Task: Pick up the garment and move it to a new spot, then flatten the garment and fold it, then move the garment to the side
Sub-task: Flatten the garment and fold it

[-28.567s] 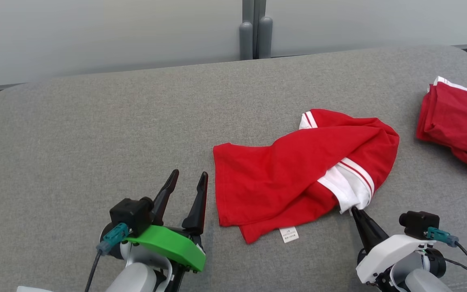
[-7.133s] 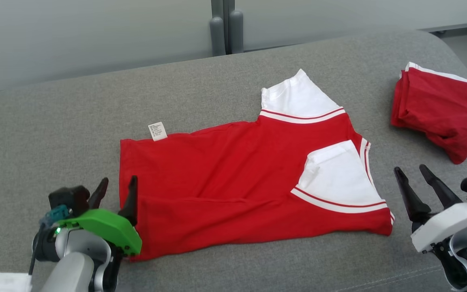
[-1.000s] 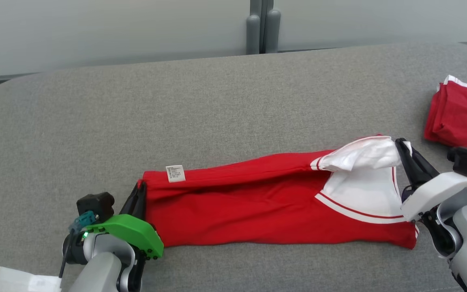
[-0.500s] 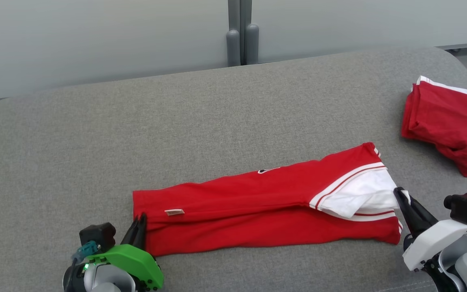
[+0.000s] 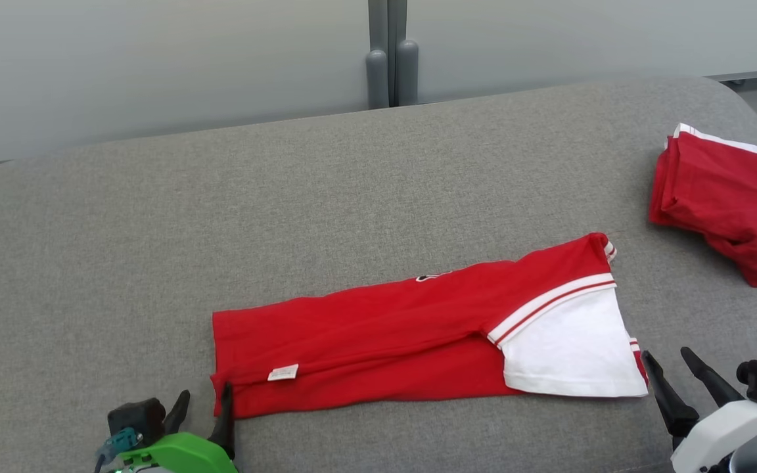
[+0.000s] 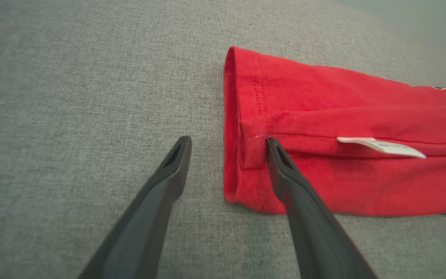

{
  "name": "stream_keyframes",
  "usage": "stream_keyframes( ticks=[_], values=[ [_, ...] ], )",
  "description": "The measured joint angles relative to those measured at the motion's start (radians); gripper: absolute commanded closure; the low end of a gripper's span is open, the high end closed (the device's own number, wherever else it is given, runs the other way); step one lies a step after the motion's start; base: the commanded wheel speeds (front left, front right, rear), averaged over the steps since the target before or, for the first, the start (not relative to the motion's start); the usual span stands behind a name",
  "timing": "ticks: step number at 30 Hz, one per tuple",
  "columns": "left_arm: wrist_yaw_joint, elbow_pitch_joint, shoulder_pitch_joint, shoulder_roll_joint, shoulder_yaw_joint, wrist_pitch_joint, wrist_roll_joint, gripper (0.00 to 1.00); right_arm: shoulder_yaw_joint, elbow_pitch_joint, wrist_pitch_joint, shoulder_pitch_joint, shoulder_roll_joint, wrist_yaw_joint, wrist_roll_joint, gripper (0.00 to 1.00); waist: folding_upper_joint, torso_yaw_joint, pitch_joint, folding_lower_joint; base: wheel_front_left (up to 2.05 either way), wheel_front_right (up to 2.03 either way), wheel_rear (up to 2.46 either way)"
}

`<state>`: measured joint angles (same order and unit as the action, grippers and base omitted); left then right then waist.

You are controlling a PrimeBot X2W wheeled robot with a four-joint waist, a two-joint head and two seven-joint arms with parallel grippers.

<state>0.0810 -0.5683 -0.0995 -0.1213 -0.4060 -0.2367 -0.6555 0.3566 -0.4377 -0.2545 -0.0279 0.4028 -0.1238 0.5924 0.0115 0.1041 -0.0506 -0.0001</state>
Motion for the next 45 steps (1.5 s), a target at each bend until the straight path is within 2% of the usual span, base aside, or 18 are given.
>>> stream_keyframes(
  ticks=[9,17,29,35,45],
  values=[
    [0.013,0.048,0.050,-0.029,0.052,-0.002,-0.010,0.00,-0.065,0.005,0.000,-0.047,-0.035,0.002,0.048,0.00,0.0000,0.004,0.012,0.0000,0.00,0.00,0.00],
    [0.020,0.168,0.047,-0.037,0.112,-0.012,0.002,0.00,-0.088,-0.025,0.024,-0.090,-0.095,0.001,0.192,0.00,0.0000,0.014,0.044,0.0000,0.00,0.00,0.00],
    [0.026,0.269,0.048,-0.014,0.081,-0.012,0.052,0.00,-0.097,-0.042,0.090,-0.063,-0.126,0.001,0.279,0.00,0.0000,0.010,0.036,0.0000,0.00,0.00,0.00],
    [0.034,0.303,0.050,-0.013,0.084,-0.012,0.062,0.00,-0.096,-0.043,0.099,-0.021,-0.118,0.001,0.277,0.00,0.0000,-0.014,0.023,0.0000,0.00,0.00,0.00],
    [0.035,0.350,0.060,-0.010,0.086,-0.011,0.073,0.00,-0.062,-0.081,0.201,0.092,-0.049,0.002,0.225,0.00,0.0000,-0.034,0.001,0.0000,0.00,0.00,0.00]
  ],
)
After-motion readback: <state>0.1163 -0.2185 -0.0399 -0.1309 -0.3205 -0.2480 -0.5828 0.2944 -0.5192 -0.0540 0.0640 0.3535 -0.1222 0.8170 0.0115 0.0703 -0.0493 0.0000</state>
